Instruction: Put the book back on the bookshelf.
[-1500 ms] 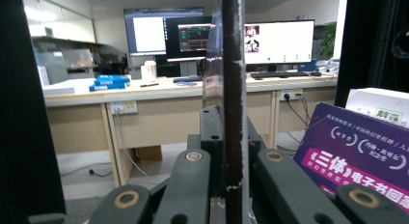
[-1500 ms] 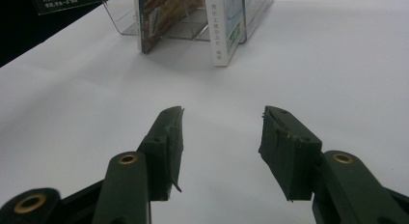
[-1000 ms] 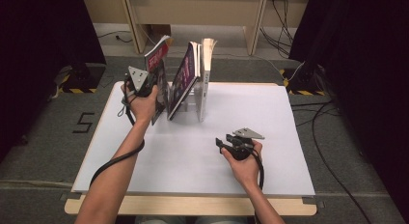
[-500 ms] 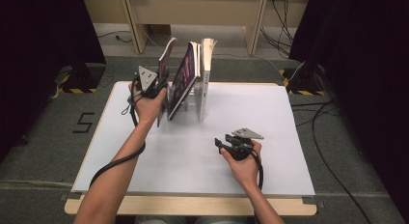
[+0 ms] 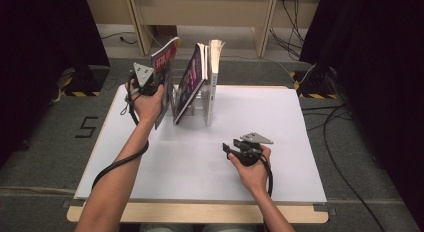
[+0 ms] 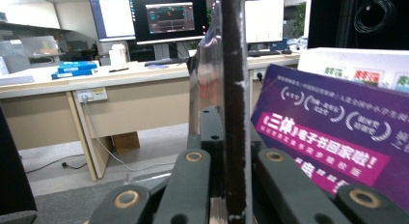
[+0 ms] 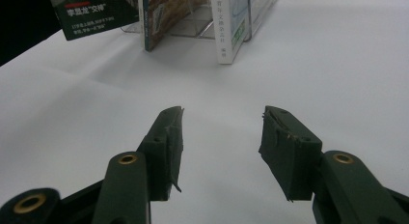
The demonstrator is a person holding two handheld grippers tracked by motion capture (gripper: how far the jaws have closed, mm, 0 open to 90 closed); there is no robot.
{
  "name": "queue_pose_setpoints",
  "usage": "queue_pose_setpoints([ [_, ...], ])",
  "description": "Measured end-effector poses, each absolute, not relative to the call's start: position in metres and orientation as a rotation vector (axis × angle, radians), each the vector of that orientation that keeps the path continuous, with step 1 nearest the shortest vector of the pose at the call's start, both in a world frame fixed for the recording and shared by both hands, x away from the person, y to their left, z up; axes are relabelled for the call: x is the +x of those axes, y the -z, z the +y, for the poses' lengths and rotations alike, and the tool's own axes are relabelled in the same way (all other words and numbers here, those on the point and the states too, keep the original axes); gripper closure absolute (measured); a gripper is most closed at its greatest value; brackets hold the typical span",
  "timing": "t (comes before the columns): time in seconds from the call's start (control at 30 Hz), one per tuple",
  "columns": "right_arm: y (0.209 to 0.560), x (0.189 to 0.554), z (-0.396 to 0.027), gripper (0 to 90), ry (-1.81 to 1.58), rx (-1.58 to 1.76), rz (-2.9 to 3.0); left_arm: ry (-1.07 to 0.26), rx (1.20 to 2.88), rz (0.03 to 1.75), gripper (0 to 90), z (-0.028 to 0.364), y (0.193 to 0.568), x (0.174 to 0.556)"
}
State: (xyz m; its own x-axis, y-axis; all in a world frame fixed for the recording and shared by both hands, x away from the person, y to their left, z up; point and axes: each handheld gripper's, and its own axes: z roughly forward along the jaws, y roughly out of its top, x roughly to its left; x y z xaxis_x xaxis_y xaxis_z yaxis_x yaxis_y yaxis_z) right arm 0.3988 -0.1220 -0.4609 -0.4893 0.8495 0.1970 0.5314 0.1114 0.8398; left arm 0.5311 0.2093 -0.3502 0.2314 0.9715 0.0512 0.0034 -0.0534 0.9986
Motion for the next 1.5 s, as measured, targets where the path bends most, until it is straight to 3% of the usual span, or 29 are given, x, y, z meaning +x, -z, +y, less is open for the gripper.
queue_pose_setpoints([
  [0.67,0.462,0.398,-0.121,50.0,-1.326,1.347,2.065,-1.221,1.262,0.989,86.4,0.240,0.311,0.537],
  [1.13,0.463,0.398,-0.121,50.0,-1.319,1.347,2.070,-1.217,1.331,0.998,86.2,0.233,0.361,0.543],
  [1.5,0.463,0.396,-0.118,50.0,-1.322,1.345,2.076,-1.098,1.364,0.937,82.2,0.211,0.381,0.532],
])
